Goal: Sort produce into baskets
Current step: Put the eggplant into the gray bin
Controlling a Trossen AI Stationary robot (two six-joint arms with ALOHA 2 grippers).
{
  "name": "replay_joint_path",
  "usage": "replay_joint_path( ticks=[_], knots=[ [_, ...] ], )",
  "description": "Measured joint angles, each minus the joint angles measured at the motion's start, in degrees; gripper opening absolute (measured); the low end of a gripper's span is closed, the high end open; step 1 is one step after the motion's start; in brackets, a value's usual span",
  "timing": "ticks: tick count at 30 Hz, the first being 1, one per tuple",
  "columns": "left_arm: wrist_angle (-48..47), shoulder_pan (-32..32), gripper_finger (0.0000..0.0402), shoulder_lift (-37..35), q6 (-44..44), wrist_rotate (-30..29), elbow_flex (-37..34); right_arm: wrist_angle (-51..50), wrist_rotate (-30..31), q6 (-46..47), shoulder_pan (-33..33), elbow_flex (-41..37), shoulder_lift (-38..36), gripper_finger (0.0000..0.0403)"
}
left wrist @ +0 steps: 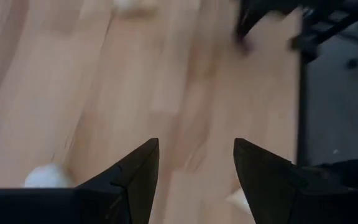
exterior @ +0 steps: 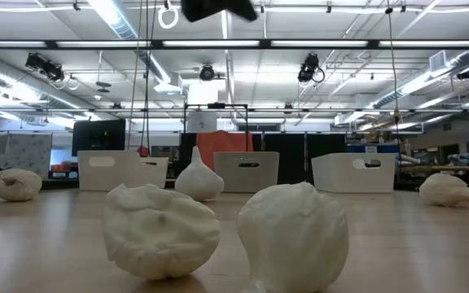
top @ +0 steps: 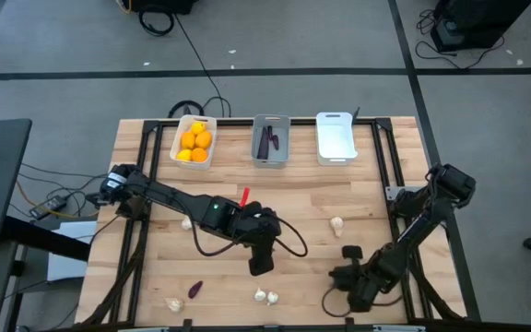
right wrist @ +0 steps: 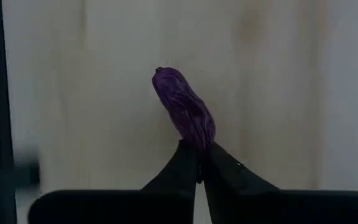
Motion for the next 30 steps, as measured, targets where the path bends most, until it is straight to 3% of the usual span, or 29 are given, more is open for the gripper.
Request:
replay_joint_path(
  ticks=[4,14,24,30],
  knots=[
    [6.8,0.0,0.0214,0.0,4.0,0.5,0.0,-0.4,8.7,4.9,-3.9,3.4,0.0,0.0036],
    [11.4,0.4,0.0214,0.0,19.6,2.3,0.0,-2.9,13.2,-0.5,-12.4,14.7,0.0,0.0024],
    [10.5,0.4,0.0214,0.0,19.2,4.2,0.0,-13.6,18.0,-8.1,-17.4,24.4,-0.1,0.0025],
    [3.8,1.1,0.0214,0.0,10.9,0.2,0.0,-16.4,17.0,-11.1,-18.8,27.9,-0.1,0.0023]
  ],
)
